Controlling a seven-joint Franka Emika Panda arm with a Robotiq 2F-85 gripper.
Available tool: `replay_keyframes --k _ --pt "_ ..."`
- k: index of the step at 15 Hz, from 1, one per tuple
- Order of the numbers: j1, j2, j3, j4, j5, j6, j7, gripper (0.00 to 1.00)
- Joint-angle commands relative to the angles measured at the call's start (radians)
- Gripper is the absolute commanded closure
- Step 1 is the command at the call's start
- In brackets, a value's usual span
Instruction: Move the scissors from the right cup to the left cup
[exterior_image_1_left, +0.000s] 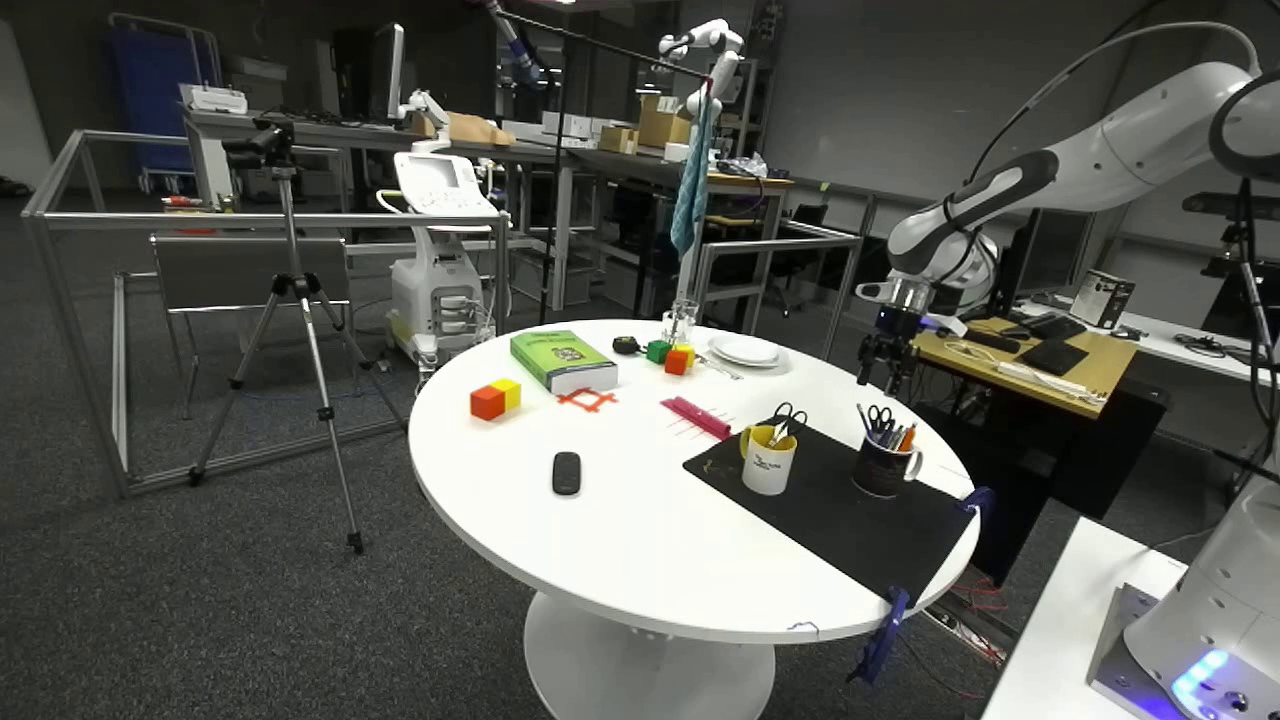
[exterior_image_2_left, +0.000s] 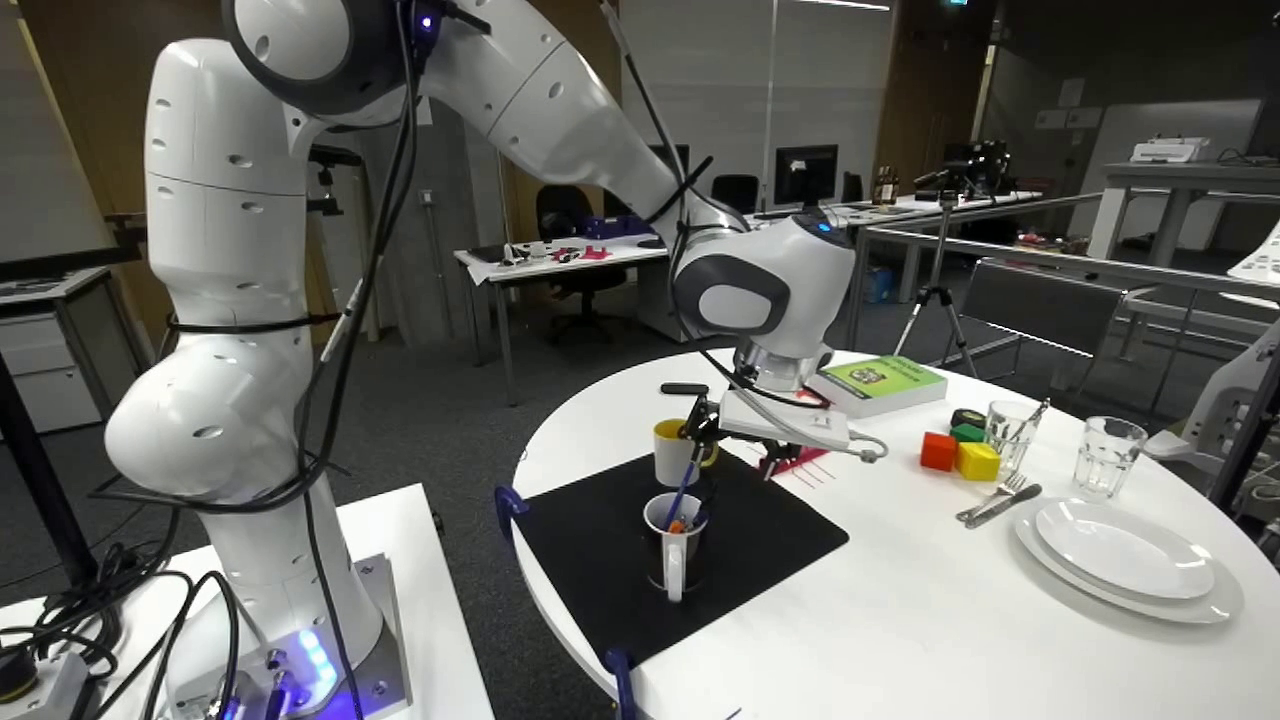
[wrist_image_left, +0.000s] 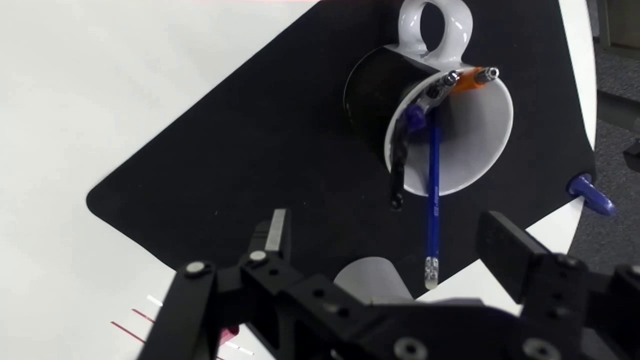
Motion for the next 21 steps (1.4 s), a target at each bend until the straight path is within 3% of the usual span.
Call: replay_keyframes --k 1,6,8,9,15,16,17,21 --pt "-0.020 -0.010 0.024 -0.024 -0.007 0.026 -0.022 0.00" --pt "-0.019 -0.016 0.023 -0.028 -0.034 0.016 -0.017 0.03" --pt "-0.020 -0.014 0.022 -0.025 -0.047 0.008 -0.015 0.28" --pt "-0.019 -0.013 0.022 -0.024 -0.053 0.008 -0.013 0.29" --pt "-0.018 -0.014 0.022 -0.029 -0.088 -0.010 -0.012 0.74" --pt "-0.015 -0.014 0.022 -0.035 -0.099 -0.009 -0.010 0.78" --pt "-0.013 -0.013 0.022 -0.039 -0.110 -0.011 -0.008 0.79" --pt "-0.008 -0.012 0.026 -0.063 -0.153 -0.008 -0.003 0.68"
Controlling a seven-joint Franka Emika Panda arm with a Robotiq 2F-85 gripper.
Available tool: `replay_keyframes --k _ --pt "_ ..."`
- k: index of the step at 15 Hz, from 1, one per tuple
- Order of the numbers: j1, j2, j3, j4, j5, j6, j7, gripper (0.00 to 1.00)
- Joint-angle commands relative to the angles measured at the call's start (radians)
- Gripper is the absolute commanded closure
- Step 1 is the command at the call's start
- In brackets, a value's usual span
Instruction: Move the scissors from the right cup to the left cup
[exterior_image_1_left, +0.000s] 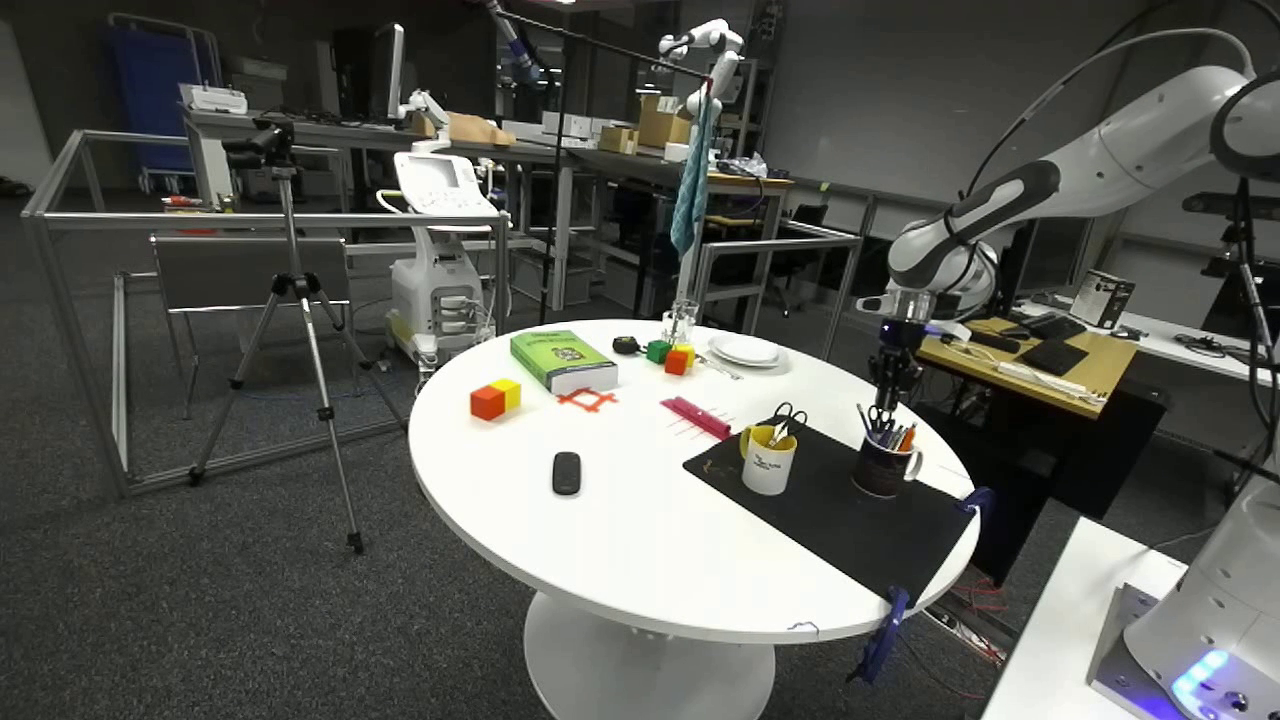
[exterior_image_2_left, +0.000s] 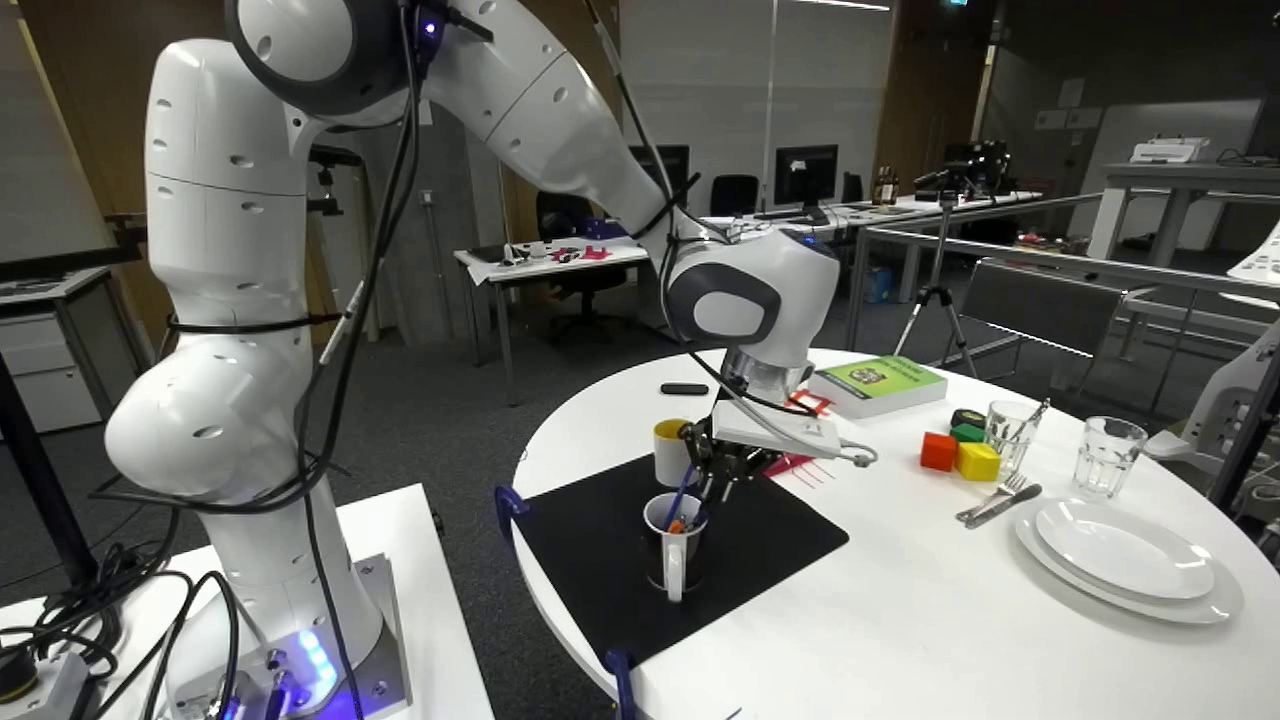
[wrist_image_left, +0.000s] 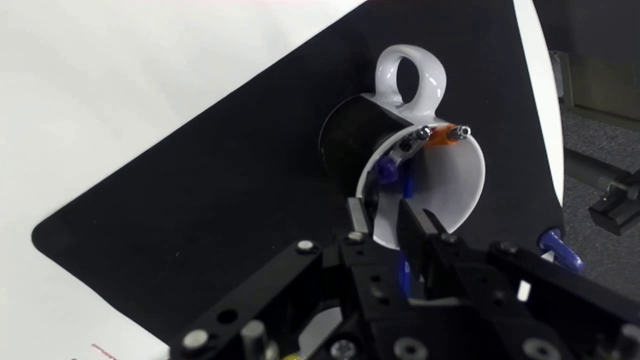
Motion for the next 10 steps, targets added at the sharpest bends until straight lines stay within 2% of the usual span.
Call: replay_keyframes --k 1,2,3,4,6,7,10 --pt "-0.009 -0.012 0.015 -0.029 -0.039 -0.003 -0.004 0.68" --pt "-0.008 -0.011 0.016 -0.033 -0.044 -0.002 -0.003 0.67" --pt "-0.008 -0.011 0.017 -0.036 -0.048 -0.001 -0.003 0.72" --pt "-0.007 -0.010 0.018 -0.038 -0.053 -0.001 -0.001 0.93" --pt "-0.006 -0.010 0.020 -0.041 -0.059 -0.001 -0.001 0.93" --pt "-0.006 -0.009 0.020 -0.040 -0.060 -0.003 -0.001 1.00" --pt "-0.006 -0.011 0.021 -0.039 -0.059 -0.003 0.000 0.98"
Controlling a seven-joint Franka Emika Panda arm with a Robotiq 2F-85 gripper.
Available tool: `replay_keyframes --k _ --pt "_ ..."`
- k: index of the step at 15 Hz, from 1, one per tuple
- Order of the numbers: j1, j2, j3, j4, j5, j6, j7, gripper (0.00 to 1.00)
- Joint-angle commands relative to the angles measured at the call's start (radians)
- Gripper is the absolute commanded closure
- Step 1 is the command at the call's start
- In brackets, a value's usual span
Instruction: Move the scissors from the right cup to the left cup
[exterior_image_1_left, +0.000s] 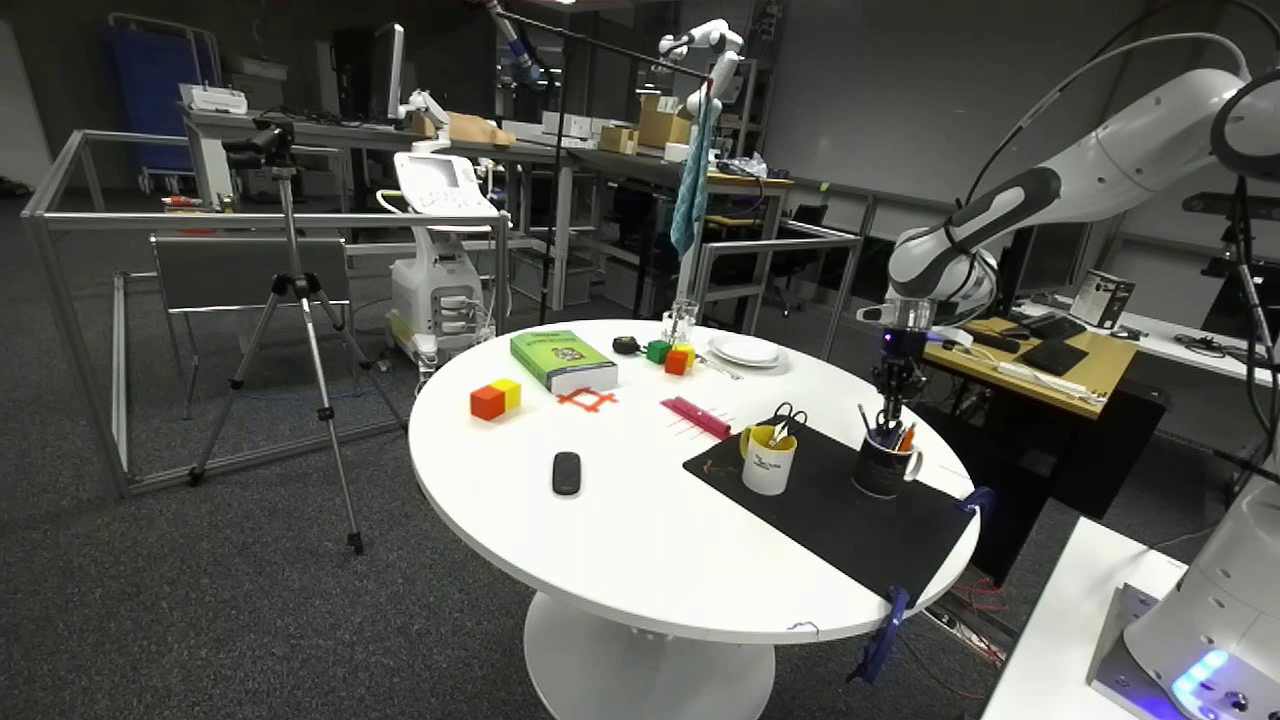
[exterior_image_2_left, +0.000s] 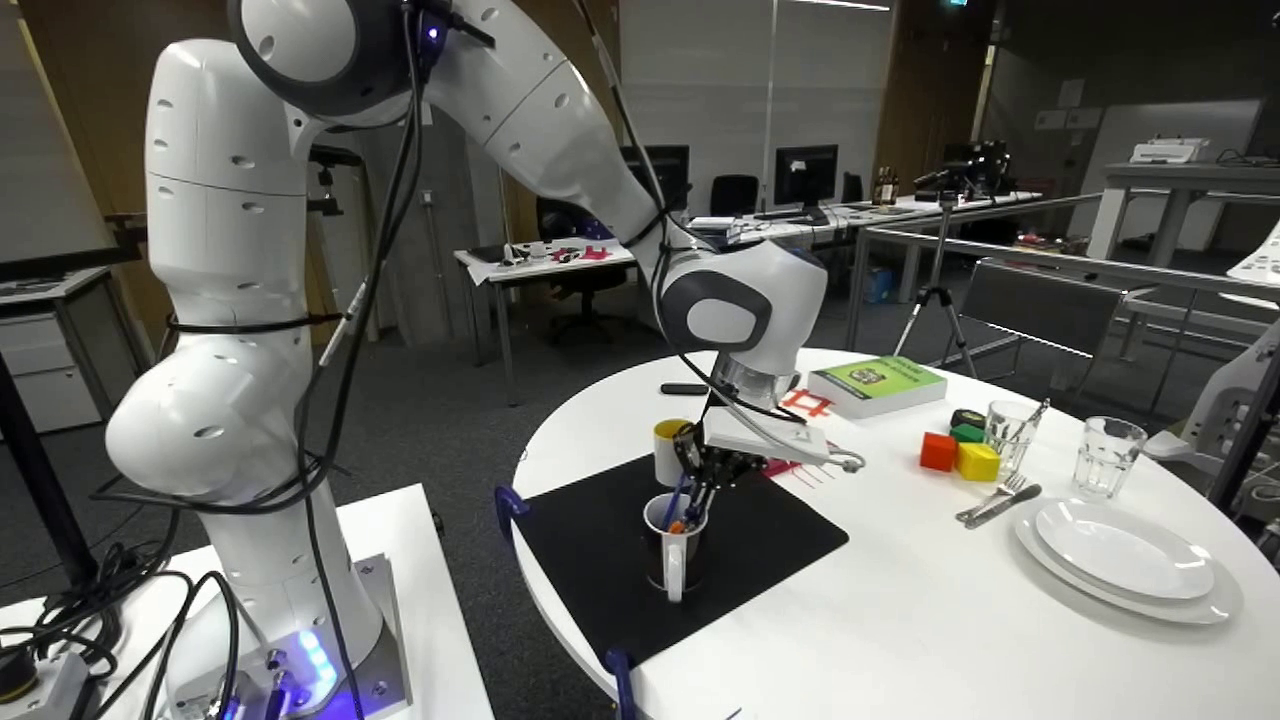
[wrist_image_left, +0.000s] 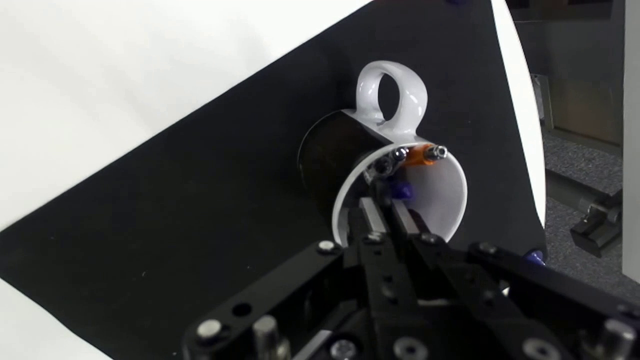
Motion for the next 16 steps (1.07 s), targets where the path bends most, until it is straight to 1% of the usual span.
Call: replay_keyframes --k 1,10,13,16 --pt "-0.011 -0.012 0.013 -0.008 -0.013 -0.004 0.000 0.98" --pt "-0.019 -0.036 0.016 0.008 0.025 -0.018 -0.010 0.98" --pt "-0.018 -0.049 0.014 0.011 0.021 -0.022 -0.008 0.98" --pt "-0.011 -0.069 0.010 0.017 -0.008 -0.026 0.005 0.98"
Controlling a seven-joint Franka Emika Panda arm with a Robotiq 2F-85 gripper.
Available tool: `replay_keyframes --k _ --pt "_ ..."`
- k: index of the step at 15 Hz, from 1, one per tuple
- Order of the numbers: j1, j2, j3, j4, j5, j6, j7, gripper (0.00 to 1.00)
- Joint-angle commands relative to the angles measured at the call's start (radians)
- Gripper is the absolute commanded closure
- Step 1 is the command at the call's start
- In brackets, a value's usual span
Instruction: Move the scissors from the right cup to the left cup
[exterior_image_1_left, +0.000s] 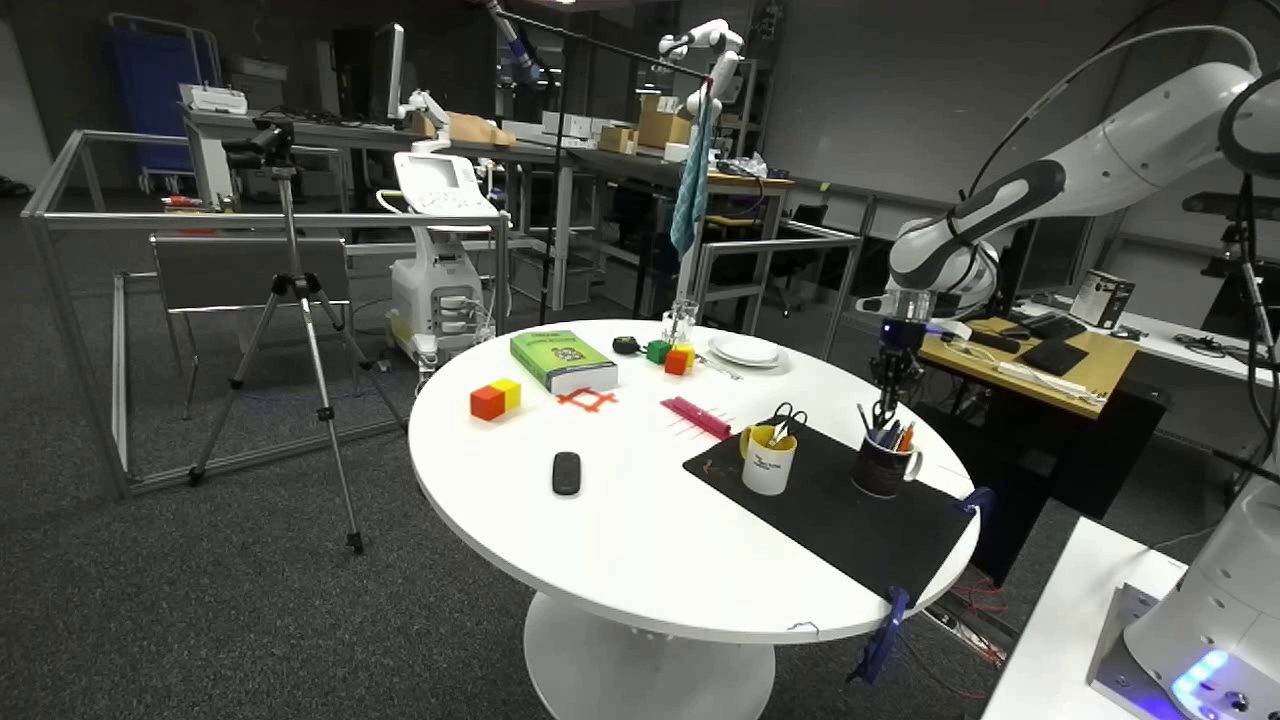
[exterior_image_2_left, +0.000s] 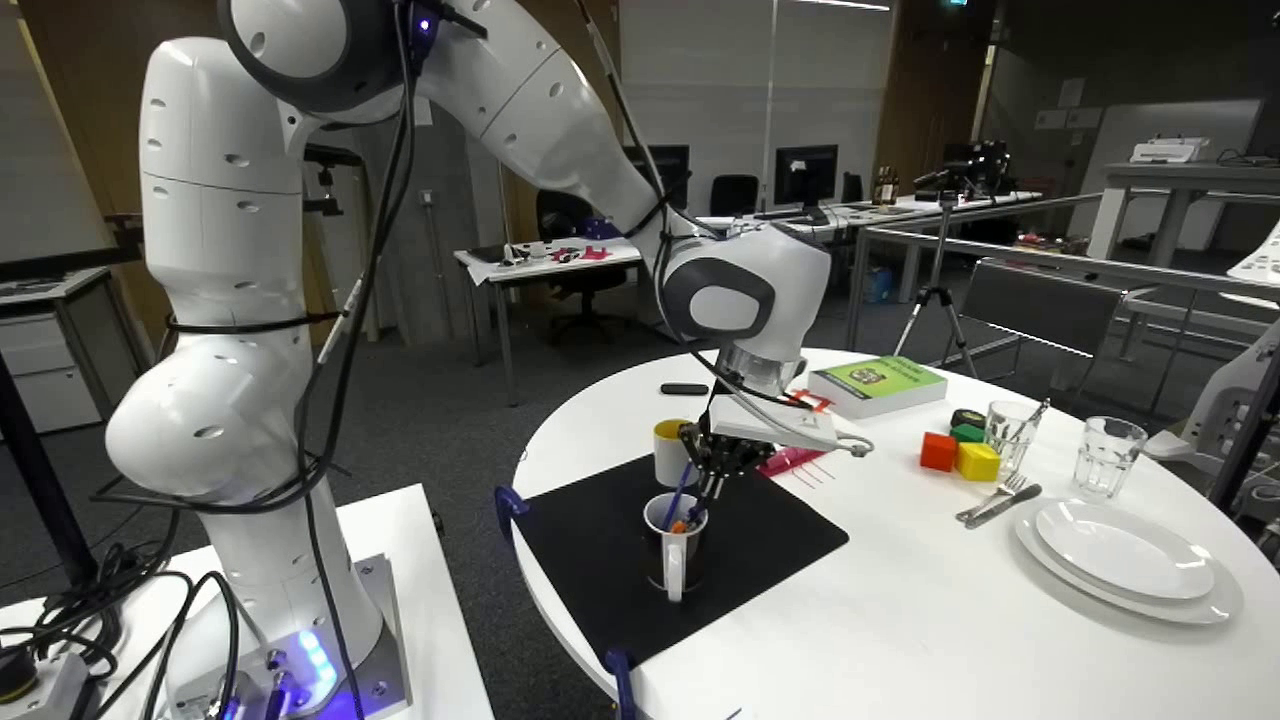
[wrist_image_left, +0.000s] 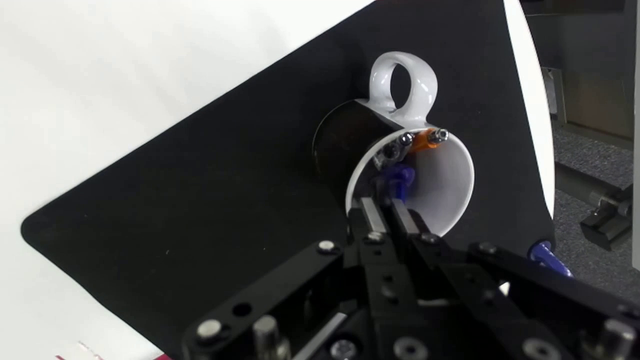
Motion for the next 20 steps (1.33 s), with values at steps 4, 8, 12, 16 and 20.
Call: replay_keyframes --k 4,8,12,16,20 --pt "-0.004 -0.084 0.006 0.007 -0.023 -0.042 0.008 0.98" --pt "0.002 -0.123 0.002 0.017 -0.026 -0.084 0.015 0.98" --pt "0.007 -0.153 -0.002 0.032 -0.029 -0.129 0.028 0.98" --pt "0.013 -0.175 -0.005 0.049 -0.043 -0.156 0.058 0.98" --pt "0.029 -0.200 -0.001 0.066 -0.109 -0.162 0.121 0.98"
